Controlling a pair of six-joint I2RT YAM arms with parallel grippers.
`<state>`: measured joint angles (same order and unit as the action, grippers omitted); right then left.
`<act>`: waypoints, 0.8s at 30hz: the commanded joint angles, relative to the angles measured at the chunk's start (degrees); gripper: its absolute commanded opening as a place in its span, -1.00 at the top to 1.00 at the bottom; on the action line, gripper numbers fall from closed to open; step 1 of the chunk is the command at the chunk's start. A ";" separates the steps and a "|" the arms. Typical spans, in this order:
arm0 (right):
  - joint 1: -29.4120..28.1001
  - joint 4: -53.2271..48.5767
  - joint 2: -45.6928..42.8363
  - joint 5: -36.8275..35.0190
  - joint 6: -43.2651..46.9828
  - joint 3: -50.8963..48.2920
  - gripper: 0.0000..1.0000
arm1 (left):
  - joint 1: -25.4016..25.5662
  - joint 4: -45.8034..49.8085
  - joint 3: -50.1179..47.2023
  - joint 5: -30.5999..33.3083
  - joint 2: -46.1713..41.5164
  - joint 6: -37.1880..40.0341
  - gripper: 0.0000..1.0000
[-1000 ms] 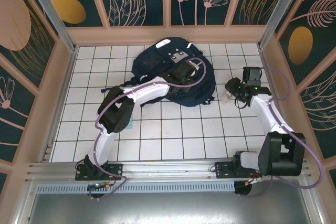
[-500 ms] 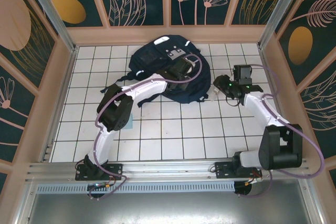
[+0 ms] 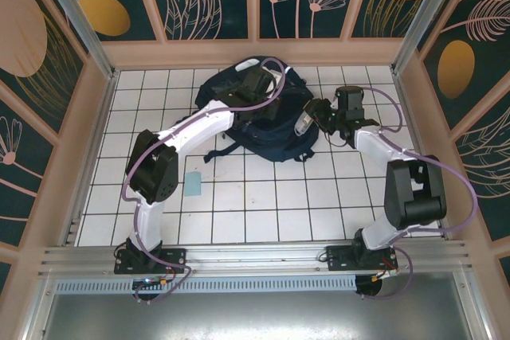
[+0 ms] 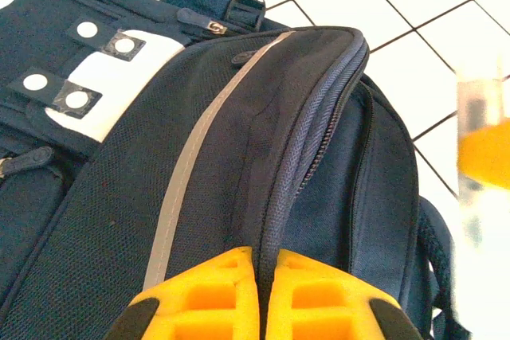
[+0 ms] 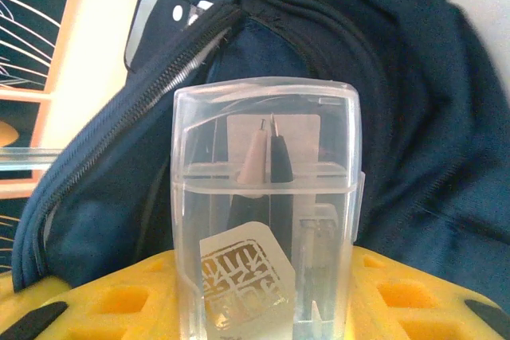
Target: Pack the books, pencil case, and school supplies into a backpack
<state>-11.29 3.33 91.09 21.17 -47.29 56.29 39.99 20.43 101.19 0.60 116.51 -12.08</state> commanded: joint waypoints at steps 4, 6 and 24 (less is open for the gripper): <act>-3.23 11.70 7.35 2.65 -9.48 5.52 0.13 | 0.42 -6.32 -1.80 -5.34 -4.32 -4.24 1.00; -4.27 14.33 9.62 3.04 -12.53 6.13 0.14 | 0.38 -7.33 -2.52 -6.32 -4.10 -5.14 1.00; -9.69 12.95 17.52 2.46 -17.62 12.09 -0.79 | -0.78 -11.88 -3.24 -8.03 -5.55 -9.28 1.00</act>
<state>-19.88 17.74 108.79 22.57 -67.72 65.52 38.22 14.55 97.56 -2.74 114.52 -20.51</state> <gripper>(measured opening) 0.888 0.050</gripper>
